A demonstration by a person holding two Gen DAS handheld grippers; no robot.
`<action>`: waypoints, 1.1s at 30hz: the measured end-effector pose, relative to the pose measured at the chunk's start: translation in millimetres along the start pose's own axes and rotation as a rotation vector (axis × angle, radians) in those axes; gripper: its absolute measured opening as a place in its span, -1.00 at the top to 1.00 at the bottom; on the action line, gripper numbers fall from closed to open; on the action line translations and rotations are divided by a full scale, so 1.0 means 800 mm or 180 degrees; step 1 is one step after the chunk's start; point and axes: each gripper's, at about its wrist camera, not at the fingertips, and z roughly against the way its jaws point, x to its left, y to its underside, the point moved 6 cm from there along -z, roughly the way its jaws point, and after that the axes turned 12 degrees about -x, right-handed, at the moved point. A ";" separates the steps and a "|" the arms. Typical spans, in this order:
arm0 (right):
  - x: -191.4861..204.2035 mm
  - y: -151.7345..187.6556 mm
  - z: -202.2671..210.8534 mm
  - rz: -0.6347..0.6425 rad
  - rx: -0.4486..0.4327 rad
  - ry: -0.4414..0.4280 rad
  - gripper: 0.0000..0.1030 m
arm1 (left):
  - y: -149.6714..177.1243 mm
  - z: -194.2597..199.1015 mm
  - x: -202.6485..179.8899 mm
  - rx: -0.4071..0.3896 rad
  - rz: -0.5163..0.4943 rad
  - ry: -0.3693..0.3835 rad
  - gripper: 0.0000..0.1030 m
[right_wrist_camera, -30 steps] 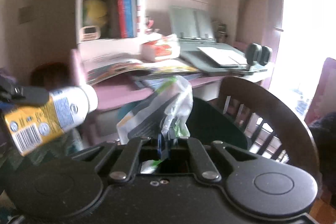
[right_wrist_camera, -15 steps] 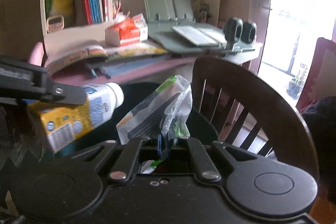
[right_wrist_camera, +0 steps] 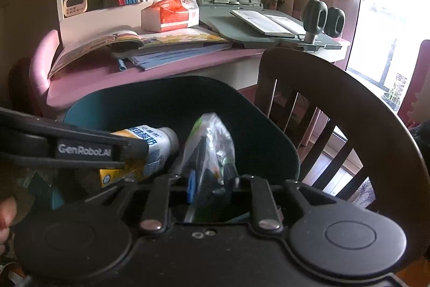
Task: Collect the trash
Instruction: 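Open both grippers to drop the bottle and bag into the bin, then move both open grippers back down toward the trash pile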
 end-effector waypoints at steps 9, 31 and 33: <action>0.000 0.006 0.014 -0.0055 0.0019 -0.0031 0.24 | -0.007 0.023 0.002 -0.0146 -0.0031 0.0043 0.03; 0.101 -0.015 0.176 -0.0151 -0.0341 -0.0501 0.02 | 0.015 0.242 0.066 -0.0398 0.0089 -0.0112 0.03; 0.119 -0.011 0.189 -0.0131 -0.0346 -0.0574 0.01 | 0.025 0.264 0.078 -0.0397 0.0121 -0.0132 0.03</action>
